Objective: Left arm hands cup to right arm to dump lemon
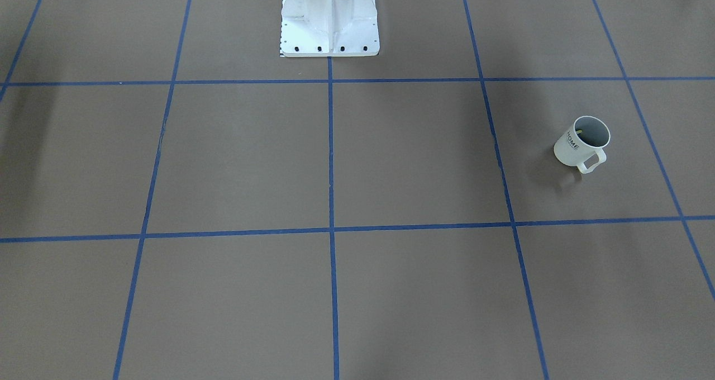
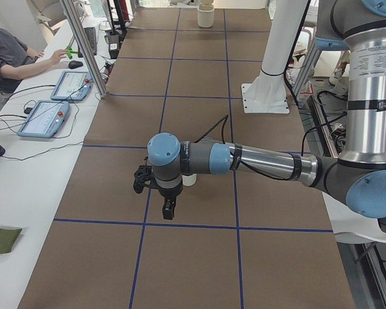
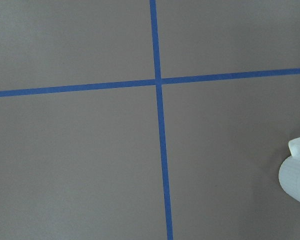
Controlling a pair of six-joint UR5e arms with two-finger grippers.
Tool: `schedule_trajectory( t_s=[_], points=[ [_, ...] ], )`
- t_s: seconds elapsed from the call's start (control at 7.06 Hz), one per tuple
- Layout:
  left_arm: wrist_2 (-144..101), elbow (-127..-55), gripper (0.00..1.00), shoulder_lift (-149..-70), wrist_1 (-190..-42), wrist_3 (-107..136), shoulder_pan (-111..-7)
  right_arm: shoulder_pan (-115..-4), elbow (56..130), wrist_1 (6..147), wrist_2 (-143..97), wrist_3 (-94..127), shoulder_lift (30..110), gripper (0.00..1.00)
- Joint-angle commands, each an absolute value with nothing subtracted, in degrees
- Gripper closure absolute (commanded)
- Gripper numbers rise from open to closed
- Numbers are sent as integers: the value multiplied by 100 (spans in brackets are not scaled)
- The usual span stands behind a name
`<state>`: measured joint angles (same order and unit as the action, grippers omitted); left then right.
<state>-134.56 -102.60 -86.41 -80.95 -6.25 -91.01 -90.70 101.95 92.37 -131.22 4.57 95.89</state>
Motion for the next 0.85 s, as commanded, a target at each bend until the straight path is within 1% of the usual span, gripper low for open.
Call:
schedule_trajectory(
  t_s=[0.0, 0.28, 0.43, 0.71],
  points=[
    [-13465, -10283, 0, -8648, -8095, -659, -9088, -9070, 10195, 9237, -13131, 466, 9589, 0],
    [-13456, -10301, 0, -8692, -8095, -624, -9088, -9070, 10256, 9229, -13131, 466, 9563, 0],
    [-13465, -10301, 0, -8727, -8103, -624, -9088, -9070, 10405, 9237, -13113, 475, 9536, 0],
    [-13482, -10240, 0, -9077, -8156, -598, -9070, -9053, 10380, 9028, -13122, 518, 9484, 0]
  ],
)
